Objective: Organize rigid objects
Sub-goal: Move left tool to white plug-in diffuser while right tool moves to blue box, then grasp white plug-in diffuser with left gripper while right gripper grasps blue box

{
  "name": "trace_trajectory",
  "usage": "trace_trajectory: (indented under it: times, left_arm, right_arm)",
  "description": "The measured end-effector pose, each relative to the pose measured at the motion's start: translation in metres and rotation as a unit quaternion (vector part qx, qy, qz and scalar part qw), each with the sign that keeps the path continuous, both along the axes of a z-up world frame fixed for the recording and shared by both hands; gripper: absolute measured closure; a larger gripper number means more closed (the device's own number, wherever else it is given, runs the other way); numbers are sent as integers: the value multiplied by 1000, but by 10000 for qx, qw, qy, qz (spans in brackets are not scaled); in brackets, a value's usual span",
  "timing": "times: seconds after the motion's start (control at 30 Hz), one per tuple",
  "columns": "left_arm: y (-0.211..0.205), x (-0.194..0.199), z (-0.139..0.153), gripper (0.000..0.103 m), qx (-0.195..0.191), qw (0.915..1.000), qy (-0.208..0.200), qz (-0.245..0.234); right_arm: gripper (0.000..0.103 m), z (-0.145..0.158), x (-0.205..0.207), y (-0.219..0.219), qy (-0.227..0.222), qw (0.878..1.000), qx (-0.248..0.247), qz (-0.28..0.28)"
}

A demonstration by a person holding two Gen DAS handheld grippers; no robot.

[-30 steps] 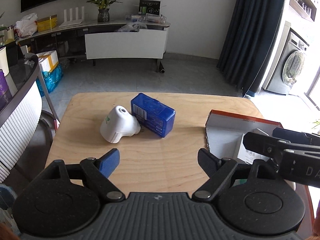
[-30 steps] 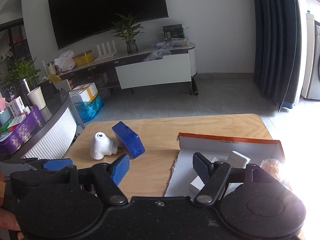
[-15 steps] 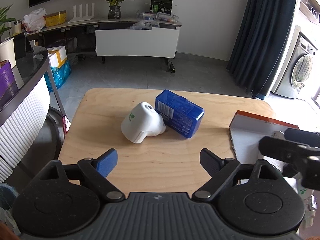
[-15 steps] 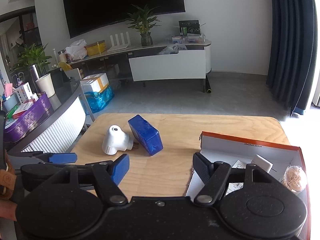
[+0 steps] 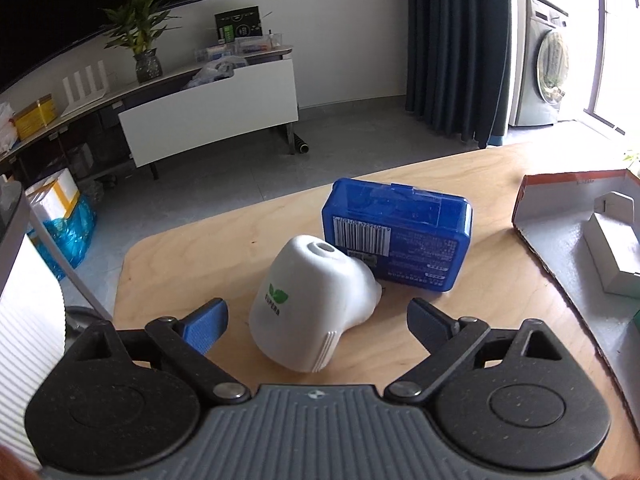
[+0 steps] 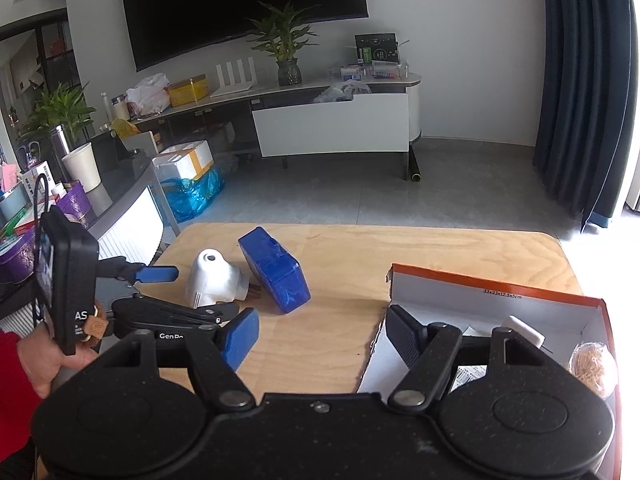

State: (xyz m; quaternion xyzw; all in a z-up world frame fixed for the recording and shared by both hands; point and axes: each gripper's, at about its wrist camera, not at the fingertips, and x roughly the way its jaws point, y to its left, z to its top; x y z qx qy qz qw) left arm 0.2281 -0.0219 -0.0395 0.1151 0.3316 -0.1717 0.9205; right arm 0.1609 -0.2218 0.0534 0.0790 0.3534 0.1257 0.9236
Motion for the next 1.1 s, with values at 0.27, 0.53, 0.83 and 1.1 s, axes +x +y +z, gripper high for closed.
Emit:
trace_trajectory:
  times: [0.27, 0.53, 0.83, 1.1]
  left_arm:
    - [-4, 8, -12, 24, -192, 9993, -29, -319]
    - [-5, -10, -4, 43, -450, 9989, 20, -88]
    - [7, -34, -3, 44, -558, 9984, -48, -71]
    - [19, -27, -13, 48, -747, 9972, -31, -100]
  right_arm:
    - [20, -8, 18, 0, 97, 9999, 79, 34]
    - [20, -13, 34, 9, 122, 9997, 84, 214]
    - [20, -22, 74, 40, 263, 9954, -116, 916]
    - [20, -32, 99, 56, 423, 9927, -281, 1095]
